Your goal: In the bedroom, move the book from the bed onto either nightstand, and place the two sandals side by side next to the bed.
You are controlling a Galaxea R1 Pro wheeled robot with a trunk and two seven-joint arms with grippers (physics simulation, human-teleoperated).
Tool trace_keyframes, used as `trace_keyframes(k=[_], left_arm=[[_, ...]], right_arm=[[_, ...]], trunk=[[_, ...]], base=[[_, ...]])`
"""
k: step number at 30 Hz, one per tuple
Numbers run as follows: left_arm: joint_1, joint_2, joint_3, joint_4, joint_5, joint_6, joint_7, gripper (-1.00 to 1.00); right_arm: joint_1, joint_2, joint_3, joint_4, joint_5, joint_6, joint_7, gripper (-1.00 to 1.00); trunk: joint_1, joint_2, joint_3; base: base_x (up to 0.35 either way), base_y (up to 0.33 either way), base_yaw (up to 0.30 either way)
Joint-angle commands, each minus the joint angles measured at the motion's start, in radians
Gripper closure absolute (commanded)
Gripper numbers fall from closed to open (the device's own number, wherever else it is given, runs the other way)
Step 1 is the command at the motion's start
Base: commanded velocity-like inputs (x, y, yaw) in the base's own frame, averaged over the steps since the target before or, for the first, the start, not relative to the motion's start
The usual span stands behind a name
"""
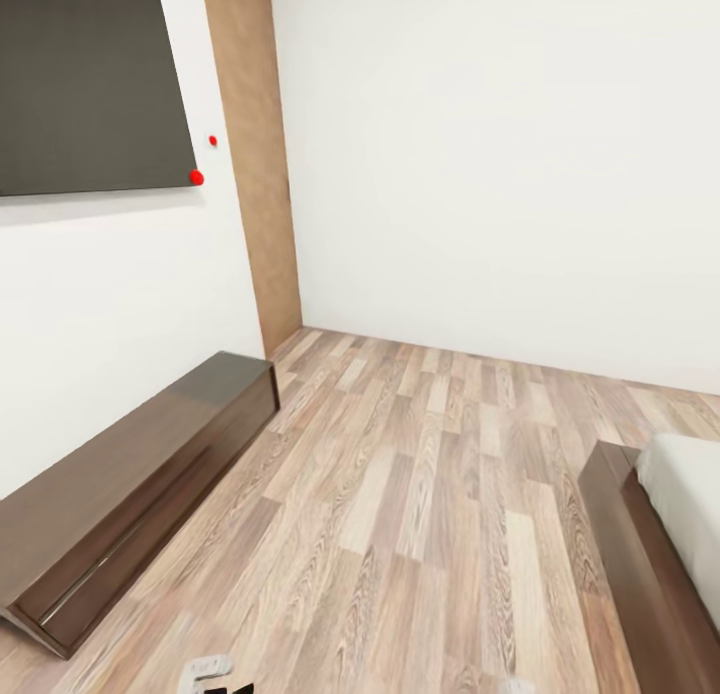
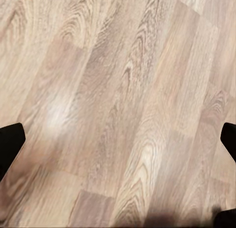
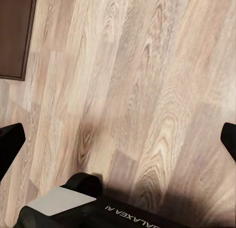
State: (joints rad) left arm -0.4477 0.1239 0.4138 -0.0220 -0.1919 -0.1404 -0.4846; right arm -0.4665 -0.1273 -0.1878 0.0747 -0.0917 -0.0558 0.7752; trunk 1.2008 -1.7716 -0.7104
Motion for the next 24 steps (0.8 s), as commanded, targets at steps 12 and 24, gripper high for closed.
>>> trace_keyframes(k=[12, 24], left_arm=[[-0.001, 0.000, 0.007, 0.002, -0.011, -0.005, -0.002, -1.00], [-0.001, 0.000, 0.007, 0.002, -0.010, -0.005, -0.002, -1.00]], right_arm=[[-0.002, 0.000, 0.004, 0.005, -0.010, -0.006, 0.004, -1.00], [-0.001, 0.000, 0.004, 0.005, -0.010, -0.006, 0.004, -1.00]], trunk=[[0.001, 0.000, -0.001], [0.001, 0.000, -0.001]], base=[[0.329, 0.000, 0.000], [0.329, 0.000, 0.000]])
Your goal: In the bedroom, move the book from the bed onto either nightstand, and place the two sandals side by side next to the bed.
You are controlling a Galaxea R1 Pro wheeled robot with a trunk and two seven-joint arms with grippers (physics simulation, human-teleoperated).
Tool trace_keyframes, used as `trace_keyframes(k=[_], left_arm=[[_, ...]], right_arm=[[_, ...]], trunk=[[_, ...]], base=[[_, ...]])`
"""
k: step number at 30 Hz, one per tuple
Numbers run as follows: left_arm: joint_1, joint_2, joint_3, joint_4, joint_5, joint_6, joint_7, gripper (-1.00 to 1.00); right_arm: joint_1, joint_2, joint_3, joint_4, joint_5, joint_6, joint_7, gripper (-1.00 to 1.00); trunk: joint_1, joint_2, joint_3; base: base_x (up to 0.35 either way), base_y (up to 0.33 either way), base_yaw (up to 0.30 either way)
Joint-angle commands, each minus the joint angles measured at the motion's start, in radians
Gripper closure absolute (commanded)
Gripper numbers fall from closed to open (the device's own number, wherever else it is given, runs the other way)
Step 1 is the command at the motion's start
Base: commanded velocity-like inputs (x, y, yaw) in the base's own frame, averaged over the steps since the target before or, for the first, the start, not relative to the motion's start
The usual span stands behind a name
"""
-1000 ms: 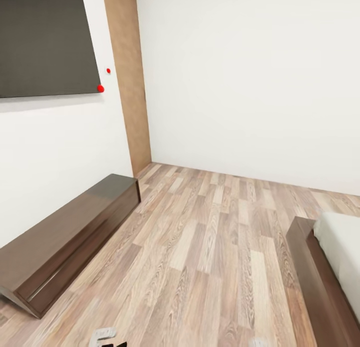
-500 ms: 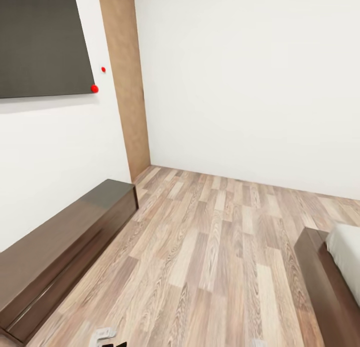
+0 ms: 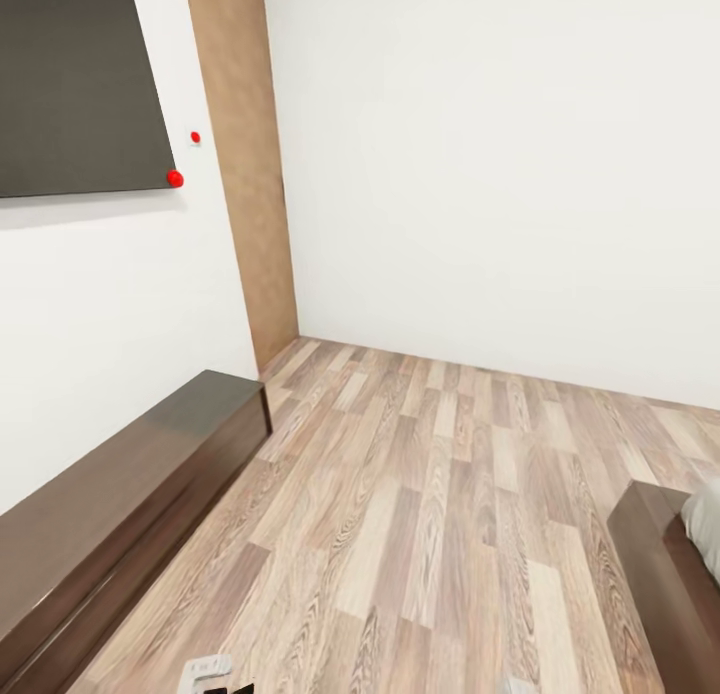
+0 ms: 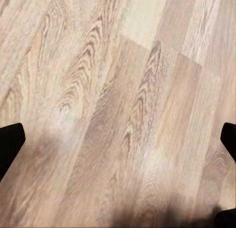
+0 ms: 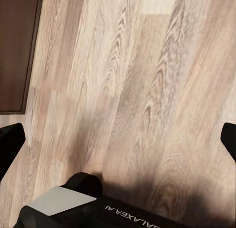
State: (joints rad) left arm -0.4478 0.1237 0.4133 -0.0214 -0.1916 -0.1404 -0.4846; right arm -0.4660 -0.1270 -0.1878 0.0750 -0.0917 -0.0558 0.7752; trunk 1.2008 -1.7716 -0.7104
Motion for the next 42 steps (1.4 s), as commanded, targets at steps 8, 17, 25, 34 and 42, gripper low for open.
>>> trace_keyframes(k=[8, 17, 25, 34, 42], left_arm=[[0.000, 0.001, 0.009, 0.000, -0.010, -0.005, 0.000, -1.00], [0.000, 0.000, 0.008, 0.001, -0.011, -0.005, -0.001, -1.00], [0.000, -0.001, 0.007, 0.001, -0.011, -0.004, -0.001, -1.00], [0.000, -0.001, 0.007, 0.001, -0.010, -0.005, -0.001, -1.00], [0.000, -0.001, 0.007, 0.001, -0.010, -0.005, -0.001, -1.00]], right_arm=[[-0.002, 0.001, 0.004, 0.005, -0.010, -0.006, 0.004, -1.00], [-0.002, 0.002, 0.004, 0.005, -0.010, -0.006, 0.004, -1.00], [-0.002, 0.001, 0.004, 0.005, -0.010, -0.006, 0.004, -1.00], [-0.002, 0.001, 0.004, 0.005, -0.010, -0.006, 0.004, -1.00], [-0.002, 0.001, 0.004, 0.005, -0.010, -0.006, 0.004, -1.00]], trunk=[[0.001, 0.000, -0.002], [0.001, 0.000, -0.007], [0.001, 0.000, -0.007], [0.001, 0.000, -0.007], [0.001, 0.000, -0.007]], base=[[0.330, 0.000, -0.019], [0.330, 0.000, -0.144], [0.330, 0.000, -0.022], [0.330, 0.000, -0.094], [0.330, 0.000, -0.244]])
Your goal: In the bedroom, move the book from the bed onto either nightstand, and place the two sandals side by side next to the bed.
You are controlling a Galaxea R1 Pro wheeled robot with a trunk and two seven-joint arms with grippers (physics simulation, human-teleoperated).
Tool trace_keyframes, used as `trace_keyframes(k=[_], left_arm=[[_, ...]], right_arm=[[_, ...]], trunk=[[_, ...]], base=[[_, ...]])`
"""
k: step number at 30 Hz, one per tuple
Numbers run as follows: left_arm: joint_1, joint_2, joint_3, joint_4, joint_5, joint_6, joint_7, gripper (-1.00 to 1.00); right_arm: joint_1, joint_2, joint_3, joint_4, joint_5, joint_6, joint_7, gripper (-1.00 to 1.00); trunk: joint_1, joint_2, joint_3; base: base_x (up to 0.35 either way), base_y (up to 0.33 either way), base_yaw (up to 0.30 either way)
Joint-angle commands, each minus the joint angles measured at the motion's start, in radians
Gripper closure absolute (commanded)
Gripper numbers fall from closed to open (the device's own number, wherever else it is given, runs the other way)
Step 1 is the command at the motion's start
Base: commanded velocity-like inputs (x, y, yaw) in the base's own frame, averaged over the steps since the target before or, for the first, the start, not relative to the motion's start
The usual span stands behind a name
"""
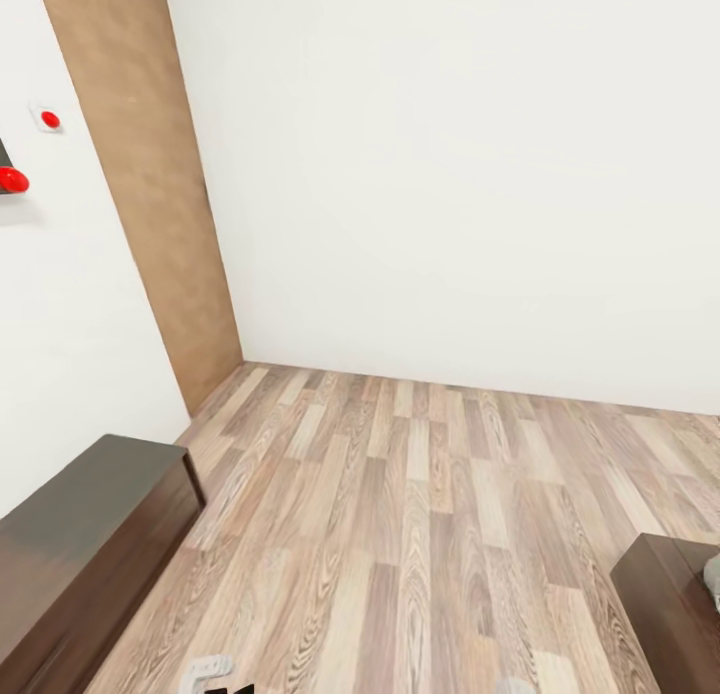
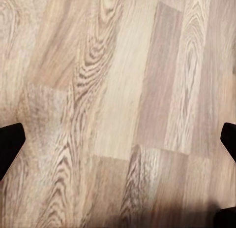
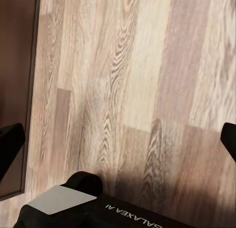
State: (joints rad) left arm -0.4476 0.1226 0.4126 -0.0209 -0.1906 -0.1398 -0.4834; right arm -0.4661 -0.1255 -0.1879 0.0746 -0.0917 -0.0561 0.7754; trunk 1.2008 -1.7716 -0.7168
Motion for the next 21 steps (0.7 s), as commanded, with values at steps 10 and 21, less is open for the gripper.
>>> trace_keyframes(k=[10, 21], left_arm=[[0.000, 0.000, 0.008, 0.001, -0.011, -0.005, -0.001, -1.00], [0.000, 0.000, 0.008, 0.001, -0.011, -0.005, -0.002, -1.00]], right_arm=[[-0.002, 0.000, 0.004, 0.005, -0.010, -0.006, 0.004, -1.00], [-0.002, 0.000, 0.004, 0.005, -0.010, -0.006, 0.004, -1.00]], trunk=[[0.001, 0.000, -0.001], [0.001, 0.000, -0.001]], base=[[0.330, 0.000, -0.049], [0.330, 0.000, -0.227]])
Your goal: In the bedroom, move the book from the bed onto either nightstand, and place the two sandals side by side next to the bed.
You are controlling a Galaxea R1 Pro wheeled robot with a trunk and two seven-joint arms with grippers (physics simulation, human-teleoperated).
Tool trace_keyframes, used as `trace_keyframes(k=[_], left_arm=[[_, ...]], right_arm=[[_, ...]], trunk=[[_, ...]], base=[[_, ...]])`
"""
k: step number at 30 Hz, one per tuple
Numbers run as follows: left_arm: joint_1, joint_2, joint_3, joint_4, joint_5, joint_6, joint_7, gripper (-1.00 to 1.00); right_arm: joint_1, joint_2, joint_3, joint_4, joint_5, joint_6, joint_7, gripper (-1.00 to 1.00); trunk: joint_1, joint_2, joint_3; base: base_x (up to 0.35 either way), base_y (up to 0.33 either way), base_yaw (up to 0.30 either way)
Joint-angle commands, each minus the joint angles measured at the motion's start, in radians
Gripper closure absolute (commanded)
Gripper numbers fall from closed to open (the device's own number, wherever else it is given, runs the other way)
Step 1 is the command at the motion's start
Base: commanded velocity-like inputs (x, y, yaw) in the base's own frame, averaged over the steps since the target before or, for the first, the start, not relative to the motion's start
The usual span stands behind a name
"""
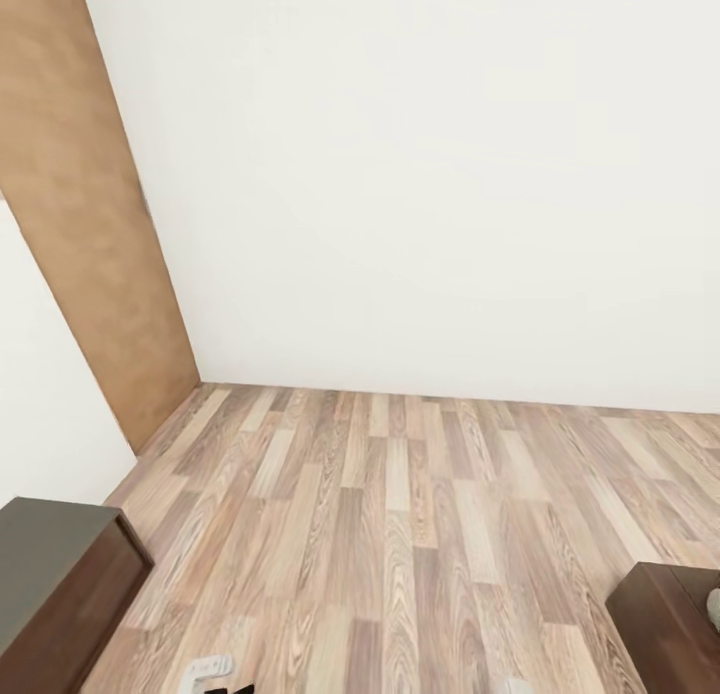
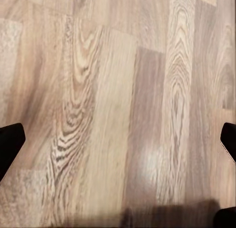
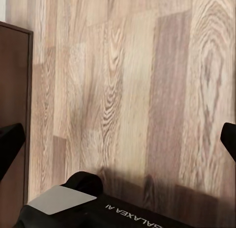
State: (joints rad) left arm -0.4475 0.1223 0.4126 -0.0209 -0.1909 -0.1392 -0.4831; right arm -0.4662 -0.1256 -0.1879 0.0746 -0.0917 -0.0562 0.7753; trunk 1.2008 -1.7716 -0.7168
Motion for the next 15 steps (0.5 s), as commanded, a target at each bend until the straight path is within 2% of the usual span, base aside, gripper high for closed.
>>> trace_keyframes(k=[1, 10, 15], left_arm=[[-0.001, 0.000, 0.008, 0.001, -0.011, -0.005, -0.002, -1.00], [-0.001, 0.000, 0.008, 0.001, -0.011, -0.005, -0.002, -1.00], [-0.001, -0.009, 0.009, 0.001, -0.010, -0.005, -0.002, -1.00]], right_arm=[[-0.002, 0.000, 0.004, 0.005, -0.010, -0.005, 0.004, -1.00], [-0.002, 0.000, 0.004, 0.005, -0.010, -0.005, 0.004, -1.00], [-0.002, 0.000, 0.004, 0.005, -0.010, -0.005, 0.004, -1.00]], trunk=[[0.001, 0.000, -0.001], [0.001, 0.000, -0.001], [0.001, 0.000, -0.001]], base=[[0.330, 0.000, -0.104], [0.330, 0.000, -0.020], [0.330, 0.000, -0.001]])
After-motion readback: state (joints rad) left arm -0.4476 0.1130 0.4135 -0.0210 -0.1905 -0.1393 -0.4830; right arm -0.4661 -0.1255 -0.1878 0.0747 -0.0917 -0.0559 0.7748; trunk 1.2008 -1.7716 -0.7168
